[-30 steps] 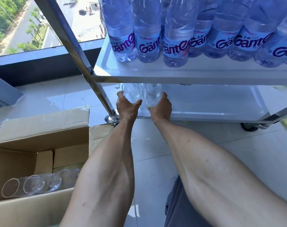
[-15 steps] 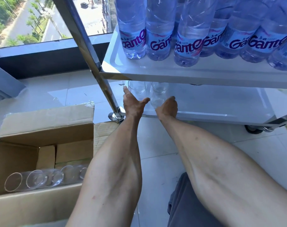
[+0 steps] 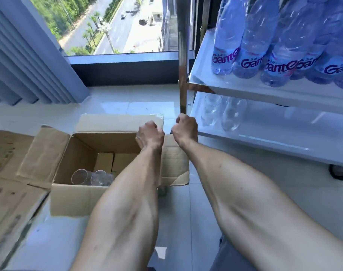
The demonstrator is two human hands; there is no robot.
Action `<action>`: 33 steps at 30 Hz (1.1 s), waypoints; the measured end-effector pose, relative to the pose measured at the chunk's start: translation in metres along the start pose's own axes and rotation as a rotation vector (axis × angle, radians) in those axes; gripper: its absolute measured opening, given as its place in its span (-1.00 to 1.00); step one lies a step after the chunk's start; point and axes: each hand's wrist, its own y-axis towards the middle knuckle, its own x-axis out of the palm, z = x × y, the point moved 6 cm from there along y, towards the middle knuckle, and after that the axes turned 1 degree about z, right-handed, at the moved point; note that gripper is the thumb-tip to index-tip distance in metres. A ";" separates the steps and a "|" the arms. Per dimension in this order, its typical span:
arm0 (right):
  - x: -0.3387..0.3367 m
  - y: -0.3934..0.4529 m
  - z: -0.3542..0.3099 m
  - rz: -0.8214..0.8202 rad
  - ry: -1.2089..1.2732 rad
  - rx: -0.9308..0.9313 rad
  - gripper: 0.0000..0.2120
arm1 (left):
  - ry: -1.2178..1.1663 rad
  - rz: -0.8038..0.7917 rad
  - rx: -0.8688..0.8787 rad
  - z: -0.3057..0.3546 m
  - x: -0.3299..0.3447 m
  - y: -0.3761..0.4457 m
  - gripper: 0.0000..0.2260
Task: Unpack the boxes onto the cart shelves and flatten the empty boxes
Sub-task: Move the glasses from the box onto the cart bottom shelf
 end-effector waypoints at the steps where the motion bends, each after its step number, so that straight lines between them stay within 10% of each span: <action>1: 0.014 -0.008 -0.014 -0.038 -0.037 -0.077 -0.79 | 0.035 0.011 -0.052 -0.023 -0.008 0.004 -0.83; 12: 0.219 -0.108 -0.027 -0.933 -0.507 -0.357 -0.20 | 0.474 -0.232 -0.502 -0.236 -0.008 0.017 -0.44; 22: 0.263 -0.119 -0.025 -0.891 -0.491 -0.462 -0.34 | 0.605 -0.282 -0.653 -0.268 0.012 0.028 -0.67; 25: 0.262 -0.121 -0.019 -0.798 -0.393 -0.364 -0.41 | 0.509 -0.288 -0.718 -0.268 0.013 0.028 -0.47; 33: 0.219 -0.101 -0.009 -0.490 -0.134 -0.063 -0.51 | 0.107 -0.110 -0.442 -0.240 0.014 0.024 -0.40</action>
